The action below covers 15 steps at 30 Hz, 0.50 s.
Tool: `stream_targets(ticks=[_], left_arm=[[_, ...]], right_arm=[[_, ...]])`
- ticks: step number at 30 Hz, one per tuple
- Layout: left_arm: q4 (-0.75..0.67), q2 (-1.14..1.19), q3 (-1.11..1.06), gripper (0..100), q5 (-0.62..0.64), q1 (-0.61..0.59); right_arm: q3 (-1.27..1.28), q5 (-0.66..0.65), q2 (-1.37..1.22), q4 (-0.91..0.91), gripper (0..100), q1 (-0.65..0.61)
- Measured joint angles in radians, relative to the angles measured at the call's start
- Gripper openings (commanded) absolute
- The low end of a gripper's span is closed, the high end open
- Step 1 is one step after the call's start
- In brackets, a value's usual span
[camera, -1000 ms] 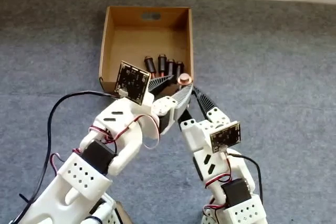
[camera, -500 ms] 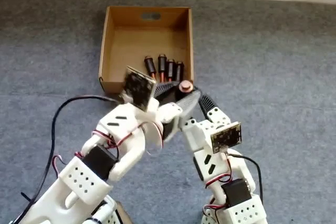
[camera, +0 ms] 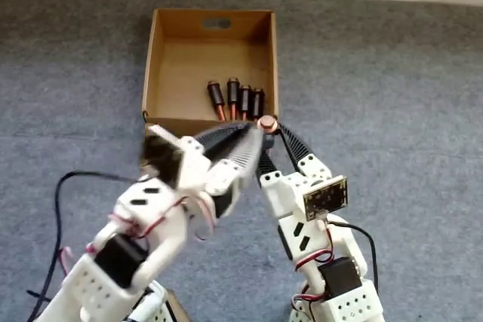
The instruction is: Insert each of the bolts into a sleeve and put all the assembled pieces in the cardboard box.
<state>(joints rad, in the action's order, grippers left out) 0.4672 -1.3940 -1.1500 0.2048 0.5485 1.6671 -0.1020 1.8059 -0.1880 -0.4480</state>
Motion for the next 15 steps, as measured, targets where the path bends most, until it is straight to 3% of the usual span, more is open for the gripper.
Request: stream_targets(ticks=[8,15], left_arm=[[0.066,-0.273,-0.054,1,0.002,-0.229],[0.009,-0.29,-0.318,1,0.002,-0.623]], right_arm=[[0.0,0.0,0.0,0.0,0.6,0.0],[0.0,0.0,0.0,0.0,0.6,0.0]])
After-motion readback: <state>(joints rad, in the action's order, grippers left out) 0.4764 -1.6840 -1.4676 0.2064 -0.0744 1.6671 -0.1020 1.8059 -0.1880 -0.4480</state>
